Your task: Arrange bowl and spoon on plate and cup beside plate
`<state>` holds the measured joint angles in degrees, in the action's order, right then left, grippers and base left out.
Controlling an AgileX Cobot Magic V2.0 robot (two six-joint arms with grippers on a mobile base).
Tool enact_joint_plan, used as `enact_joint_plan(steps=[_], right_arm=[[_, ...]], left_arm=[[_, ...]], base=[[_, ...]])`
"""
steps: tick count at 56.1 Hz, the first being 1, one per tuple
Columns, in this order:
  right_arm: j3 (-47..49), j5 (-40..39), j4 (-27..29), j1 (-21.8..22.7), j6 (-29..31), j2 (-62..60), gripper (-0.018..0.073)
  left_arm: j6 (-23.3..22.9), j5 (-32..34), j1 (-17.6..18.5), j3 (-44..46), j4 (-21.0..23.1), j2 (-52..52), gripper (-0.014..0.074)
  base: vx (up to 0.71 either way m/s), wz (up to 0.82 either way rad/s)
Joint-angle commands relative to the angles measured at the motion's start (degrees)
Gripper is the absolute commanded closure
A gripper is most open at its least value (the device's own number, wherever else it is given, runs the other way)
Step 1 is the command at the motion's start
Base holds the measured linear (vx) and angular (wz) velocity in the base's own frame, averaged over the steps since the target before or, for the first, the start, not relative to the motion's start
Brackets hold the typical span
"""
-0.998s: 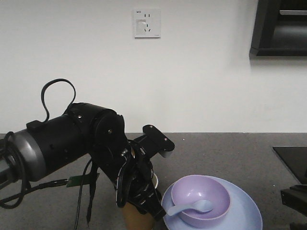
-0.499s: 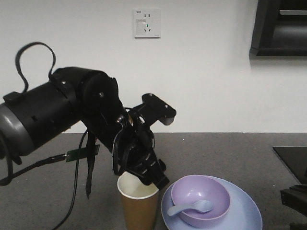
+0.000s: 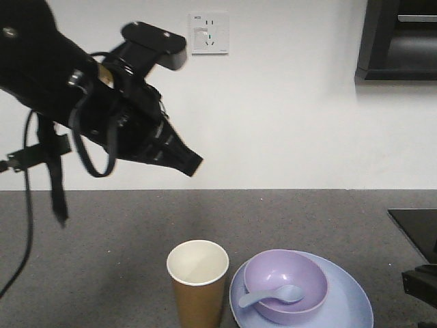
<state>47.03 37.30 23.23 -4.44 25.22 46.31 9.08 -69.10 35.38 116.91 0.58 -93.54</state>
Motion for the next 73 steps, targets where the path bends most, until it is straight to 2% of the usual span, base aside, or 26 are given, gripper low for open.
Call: enact_joint_plan(steps=[1,10,16,19,27,33,42,67,73], right_arm=[[1.6,-3.4,1.0,0.3,0.1,-1.7,0.0568],[1.4,-4.1,1.0,0.3,2.2,-5.3,0.0568],[-2.7,-8.5,3.4,0.3,4.0,-9.3,0.0567],[-5.7,-10.8,4.6,0.3,5.1,-11.6,0.0567],[-11.4,-14.0,6.1,0.3,8.8,-17.5,0.0567],[-13.1,-15.7,5.4,0.3,9.0,-19.7,0.0567],[-13.7,-15.2,5.4,0.3,9.0,-20.4,0.0567],[-13.7,-15.2,5.4,0.3,9.0,-20.4,0.0567],[-13.7,-15.2,5.4,0.3,9.0,-20.4,0.0567]], left_arm=[[-0.4,6.6,-1.6,-5.2,0.2,7.8,0.0603],[-0.8,21.8,-3.0,-29.2,0.6,21.9,0.0603],[-3.8,34.2,-3.1,-49.4,2.3,33.3,0.0603],[-3.8,39.6,-3.1,-57.4,3.9,38.0,0.0603],[-3.7,47.0,-3.1,-71.3,6.5,48.0,0.0603],[-3.7,49.0,-3.1,-76.5,6.5,53.3,0.0603],[-3.7,48.6,-3.1,-79.3,6.5,58.0,0.0603],[-3.7,48.3,-3.1,-79.9,6.5,58.5,0.0603],[-1.2,52.5,-3.5,-82.4,4.2,59.6,0.0603]], base=[[0.0,0.0],[0.0,0.0],[0.0,0.0],[0.0,0.0],[0.0,0.0],[0.0,0.0],[0.0,0.0],[0.0,0.0],[0.0,0.0]])
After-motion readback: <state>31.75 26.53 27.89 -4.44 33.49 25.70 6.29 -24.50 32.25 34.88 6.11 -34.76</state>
